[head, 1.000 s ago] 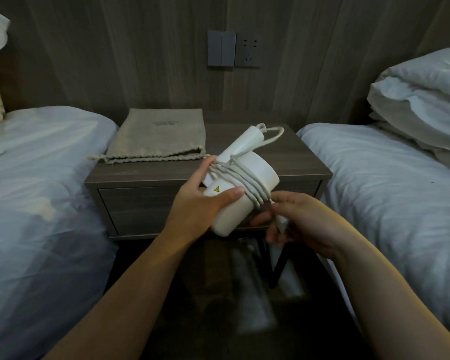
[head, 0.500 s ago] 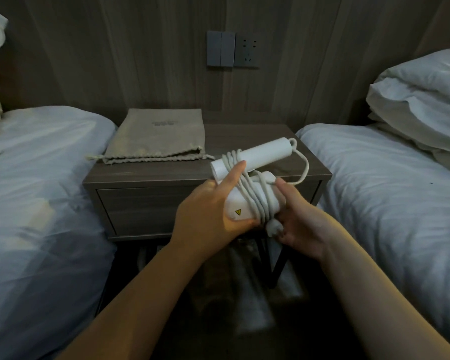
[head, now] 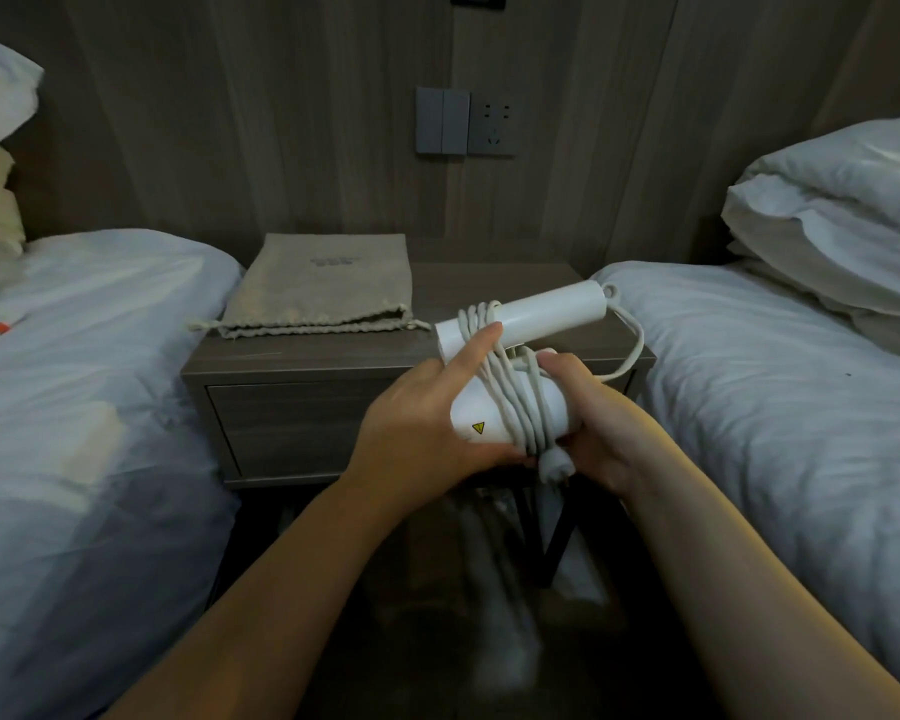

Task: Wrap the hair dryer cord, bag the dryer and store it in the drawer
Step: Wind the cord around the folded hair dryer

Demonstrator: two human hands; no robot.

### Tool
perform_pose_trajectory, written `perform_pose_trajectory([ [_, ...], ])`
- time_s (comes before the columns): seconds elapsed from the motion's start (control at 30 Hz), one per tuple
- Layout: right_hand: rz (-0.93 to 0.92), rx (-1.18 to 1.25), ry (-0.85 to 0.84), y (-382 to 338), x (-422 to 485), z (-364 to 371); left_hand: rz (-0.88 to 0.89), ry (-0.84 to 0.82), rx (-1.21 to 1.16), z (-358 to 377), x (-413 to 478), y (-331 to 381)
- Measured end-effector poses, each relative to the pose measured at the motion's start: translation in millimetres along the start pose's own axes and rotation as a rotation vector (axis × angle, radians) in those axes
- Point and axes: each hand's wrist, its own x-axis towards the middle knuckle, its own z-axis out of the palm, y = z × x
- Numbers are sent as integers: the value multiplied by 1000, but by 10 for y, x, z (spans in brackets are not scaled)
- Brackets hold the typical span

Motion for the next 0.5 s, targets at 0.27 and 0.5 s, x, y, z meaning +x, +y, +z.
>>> perform_pose_trajectory([
  [0.27, -97, 33, 219, -272, 361, 76, -277, -103, -560, -279, 487, -249],
  [0.5, -108, 102, 200, -450, 693, -65, -546, -203, 487, -233, 668, -1042],
])
